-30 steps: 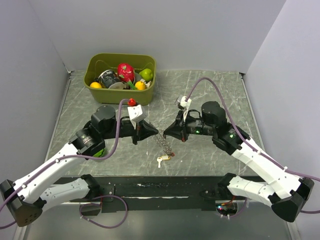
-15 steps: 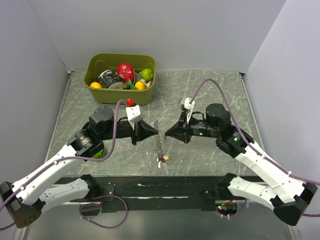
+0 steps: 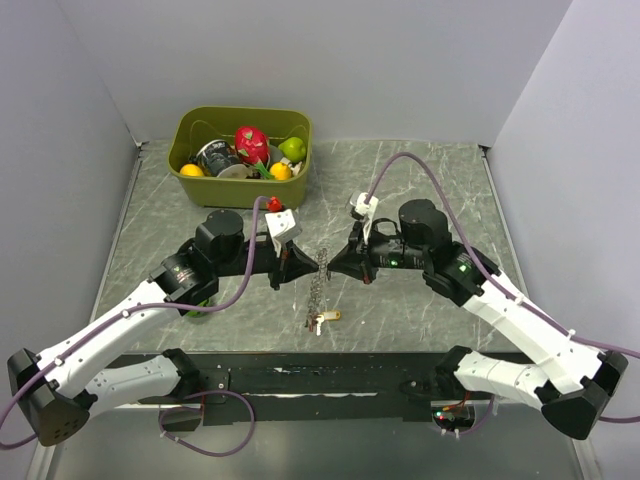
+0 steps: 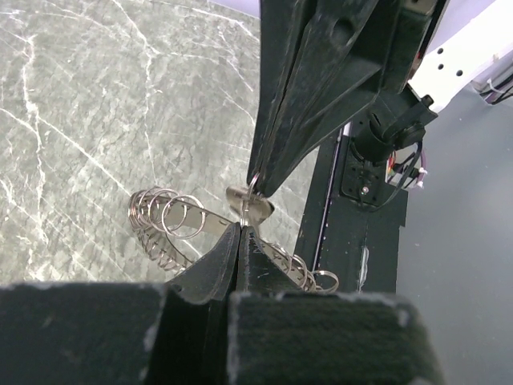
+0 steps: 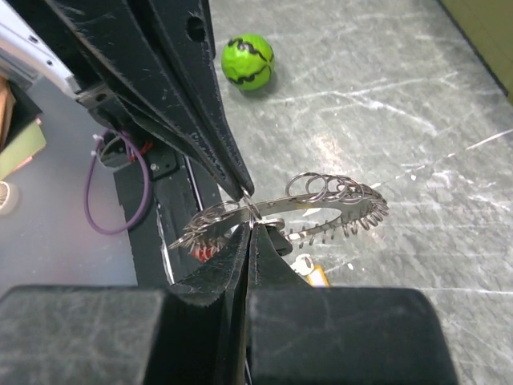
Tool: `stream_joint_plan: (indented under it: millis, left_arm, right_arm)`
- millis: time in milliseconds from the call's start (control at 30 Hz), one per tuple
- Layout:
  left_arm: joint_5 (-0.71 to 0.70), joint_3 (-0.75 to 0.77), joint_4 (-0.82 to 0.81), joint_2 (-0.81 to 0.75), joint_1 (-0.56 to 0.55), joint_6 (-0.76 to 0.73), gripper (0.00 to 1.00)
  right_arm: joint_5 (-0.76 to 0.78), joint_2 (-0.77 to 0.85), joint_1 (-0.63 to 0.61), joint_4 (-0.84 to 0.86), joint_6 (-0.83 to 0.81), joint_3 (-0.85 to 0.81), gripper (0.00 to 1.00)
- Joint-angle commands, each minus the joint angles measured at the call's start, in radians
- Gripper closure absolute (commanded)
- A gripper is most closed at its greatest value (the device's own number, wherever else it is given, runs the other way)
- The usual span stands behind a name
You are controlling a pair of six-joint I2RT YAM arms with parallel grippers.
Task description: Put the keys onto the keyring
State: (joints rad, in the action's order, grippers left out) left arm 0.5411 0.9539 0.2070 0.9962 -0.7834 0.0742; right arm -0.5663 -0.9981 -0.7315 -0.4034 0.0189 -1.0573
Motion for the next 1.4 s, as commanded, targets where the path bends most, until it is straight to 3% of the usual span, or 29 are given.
stream_joint_plan:
  millis: [0,1367]
  left_arm:
    - [-0.003,0.054,-0.043,0.001,-0.008,0.019,0.99]
    - [0.026,0.028,-0.055,-0.03,-0.016,-0.014,0.99]
  right_arm:
    - [0.02,-0.02,-0.019,-0.009,-0.04,-0.058,1.0]
    - [0.105,-0.03,-0.057,0.023,-0.03,-0.046,1.0]
